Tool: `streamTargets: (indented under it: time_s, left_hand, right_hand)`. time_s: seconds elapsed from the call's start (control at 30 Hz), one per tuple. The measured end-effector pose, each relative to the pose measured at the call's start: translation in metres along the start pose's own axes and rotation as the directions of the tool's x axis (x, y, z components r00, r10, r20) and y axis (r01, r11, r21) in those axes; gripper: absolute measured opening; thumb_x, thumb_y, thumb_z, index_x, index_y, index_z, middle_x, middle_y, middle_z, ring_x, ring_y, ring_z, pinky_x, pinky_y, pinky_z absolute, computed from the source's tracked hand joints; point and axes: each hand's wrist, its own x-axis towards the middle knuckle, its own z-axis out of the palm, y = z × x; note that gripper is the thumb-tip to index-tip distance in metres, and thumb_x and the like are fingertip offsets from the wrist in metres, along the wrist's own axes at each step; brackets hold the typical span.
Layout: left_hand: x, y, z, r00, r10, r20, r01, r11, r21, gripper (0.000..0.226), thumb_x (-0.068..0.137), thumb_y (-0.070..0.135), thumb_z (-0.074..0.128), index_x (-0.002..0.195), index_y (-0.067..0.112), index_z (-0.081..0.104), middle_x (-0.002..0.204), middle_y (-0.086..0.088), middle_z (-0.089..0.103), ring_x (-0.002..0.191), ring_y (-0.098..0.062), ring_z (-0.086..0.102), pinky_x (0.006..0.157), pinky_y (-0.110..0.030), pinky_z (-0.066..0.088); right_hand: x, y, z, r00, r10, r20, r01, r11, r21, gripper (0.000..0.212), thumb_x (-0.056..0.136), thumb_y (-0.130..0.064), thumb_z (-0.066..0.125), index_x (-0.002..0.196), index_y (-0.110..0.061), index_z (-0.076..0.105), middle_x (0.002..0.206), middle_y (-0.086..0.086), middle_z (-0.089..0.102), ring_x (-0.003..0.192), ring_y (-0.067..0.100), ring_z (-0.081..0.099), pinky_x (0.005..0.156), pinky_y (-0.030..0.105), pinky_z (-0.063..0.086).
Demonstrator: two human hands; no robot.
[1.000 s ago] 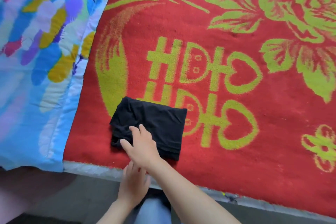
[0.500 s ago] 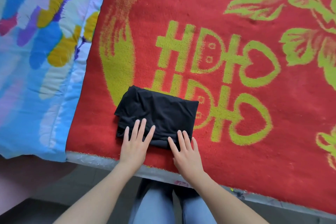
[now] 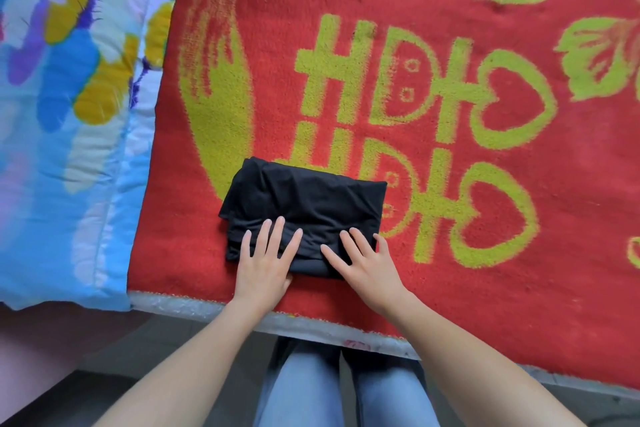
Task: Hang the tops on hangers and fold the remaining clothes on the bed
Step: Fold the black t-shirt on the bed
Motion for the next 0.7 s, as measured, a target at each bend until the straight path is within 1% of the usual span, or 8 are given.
streamTargets:
  time_s: [0.07,0.17,0.23,0.3,0.4,0.47,0.57,0.7]
  left_hand:
    - [0.001,0.000,0.000,1.000,0.000,-0.027,0.000,1.000,0.005,0.112,0.034,0.031,0.092,0.132,0.020,0.039,0.135,-0.020,0.048,0.124,-0.033,0.037,0.092,-0.056,0.043]
    - [0.001,-0.001,0.001,0.997,-0.021,-0.079,0.021,1.000,-0.001,0.106,0.035,0.028,0.092,0.129,0.019,0.042,0.132,-0.017,0.052,0.122,-0.031,0.040,0.093,-0.055,0.041]
    - [0.005,0.000,0.004,0.985,-0.051,-0.163,0.046,0.998,-0.029,0.093,0.041,0.019,0.088,0.124,0.018,0.045,0.125,-0.014,0.059,0.117,-0.029,0.042,0.093,-0.052,0.036]
    - [0.011,0.002,0.007,0.952,-0.083,-0.294,0.062,0.995,-0.083,0.067,0.056,0.005,0.071,0.118,0.018,0.049,0.116,-0.010,0.063,0.109,-0.026,0.046,0.090,-0.049,0.033]
    - [0.021,0.004,0.002,0.922,-0.123,-0.367,0.056,0.981,-0.188,0.048,0.066,0.003,0.037,0.105,0.015,0.062,0.100,-0.005,0.069,0.094,-0.024,0.046,0.080,-0.040,0.034]
    - [0.024,0.007,-0.006,0.924,-0.106,-0.368,0.030,0.978,-0.208,0.049,0.064,0.005,0.034,0.093,0.013,0.072,0.090,-0.002,0.071,0.086,-0.022,0.045,0.070,-0.036,0.038]
    - [0.022,0.014,-0.026,0.915,-0.068,-0.397,-0.011,0.981,-0.193,0.043,0.054,-0.003,0.049,0.087,0.011,0.073,0.084,-0.001,0.071,0.079,-0.023,0.050,0.058,-0.034,0.045]
    - [0.005,0.020,-0.066,0.930,-0.086,-0.357,0.020,0.982,-0.186,0.055,0.034,-0.008,0.073,0.085,0.013,0.073,0.083,0.001,0.069,0.073,-0.023,0.058,0.061,-0.030,0.042]
  right_hand:
    - [0.007,0.001,-0.003,0.998,-0.027,-0.053,0.026,0.999,-0.020,0.090,0.043,-0.019,0.084,0.123,-0.021,0.045,0.102,0.014,0.066,0.090,0.032,0.062,0.070,0.042,0.052]
    - [0.014,0.003,-0.008,0.974,-0.041,-0.223,0.046,0.999,0.016,0.062,0.061,-0.010,0.070,0.118,-0.018,0.048,0.083,0.008,0.066,0.062,0.025,0.057,0.056,0.029,0.047]
    - [0.013,0.008,-0.014,0.951,-0.061,-0.302,0.072,0.997,0.026,0.045,0.073,-0.005,0.053,0.117,-0.017,0.049,0.080,0.007,0.065,0.058,0.023,0.053,0.052,0.027,0.046]
    - [0.007,0.015,-0.021,0.938,-0.090,-0.334,0.101,0.995,0.017,0.040,0.078,-0.003,0.043,0.115,-0.017,0.050,0.081,0.008,0.065,0.057,0.023,0.053,0.053,0.028,0.047]
    - [-0.001,0.023,-0.032,0.932,-0.137,-0.335,0.133,0.990,-0.036,0.042,0.076,-0.003,0.040,0.115,-0.017,0.050,0.081,0.008,0.065,0.057,0.023,0.052,0.054,0.028,0.045]
    - [-0.007,0.026,-0.040,0.931,-0.151,-0.332,0.142,0.989,-0.052,0.044,0.074,-0.002,0.039,0.114,-0.017,0.050,0.078,0.006,0.063,0.056,0.021,0.050,0.051,0.027,0.042]
    - [-0.014,0.031,-0.062,0.930,-0.166,-0.327,0.151,0.986,-0.070,0.048,0.067,-0.004,0.052,0.113,-0.016,0.048,0.074,0.003,0.062,0.055,0.020,0.050,0.048,0.025,0.039]
    - [-0.022,0.037,-0.103,0.967,-0.162,-0.196,0.156,0.987,-0.047,0.082,0.039,-0.007,0.077,0.114,-0.017,0.046,0.076,0.004,0.063,0.056,0.019,0.053,0.043,0.023,0.038]
